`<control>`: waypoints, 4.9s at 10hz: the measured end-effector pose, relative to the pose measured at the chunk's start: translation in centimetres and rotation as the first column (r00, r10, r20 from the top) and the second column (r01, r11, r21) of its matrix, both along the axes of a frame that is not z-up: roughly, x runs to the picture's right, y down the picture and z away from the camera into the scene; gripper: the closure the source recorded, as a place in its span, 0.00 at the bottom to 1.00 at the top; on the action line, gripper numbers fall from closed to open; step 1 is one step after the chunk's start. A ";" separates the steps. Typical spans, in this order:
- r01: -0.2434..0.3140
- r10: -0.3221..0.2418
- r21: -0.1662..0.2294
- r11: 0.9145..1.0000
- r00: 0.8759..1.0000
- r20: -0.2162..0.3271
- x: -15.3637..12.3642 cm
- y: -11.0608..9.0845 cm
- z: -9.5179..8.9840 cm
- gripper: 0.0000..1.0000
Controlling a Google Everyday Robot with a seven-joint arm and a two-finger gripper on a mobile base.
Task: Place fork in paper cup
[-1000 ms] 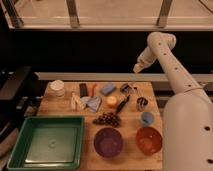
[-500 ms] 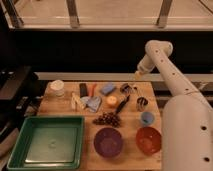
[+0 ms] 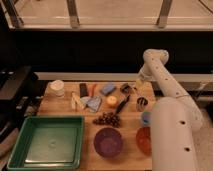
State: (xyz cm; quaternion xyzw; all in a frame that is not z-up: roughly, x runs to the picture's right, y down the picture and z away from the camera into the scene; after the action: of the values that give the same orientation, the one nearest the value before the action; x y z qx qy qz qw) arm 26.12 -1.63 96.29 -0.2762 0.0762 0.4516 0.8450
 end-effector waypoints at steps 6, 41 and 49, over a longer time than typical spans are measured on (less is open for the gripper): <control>-0.006 0.006 -0.071 0.997 1.000 0.006 -1.0 3.8 2.0 0.20; 0.099 -0.110 0.107 0.989 0.989 0.102 -4.0 0.4 -0.5 1.00; 0.045 -0.139 0.323 0.945 0.952 0.274 -13.1 -10.0 -11.8 1.00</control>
State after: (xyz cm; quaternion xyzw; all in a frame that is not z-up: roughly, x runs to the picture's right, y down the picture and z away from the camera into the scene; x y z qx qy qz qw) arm 13.01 -11.66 84.44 -0.1986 -0.1095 0.3717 0.9002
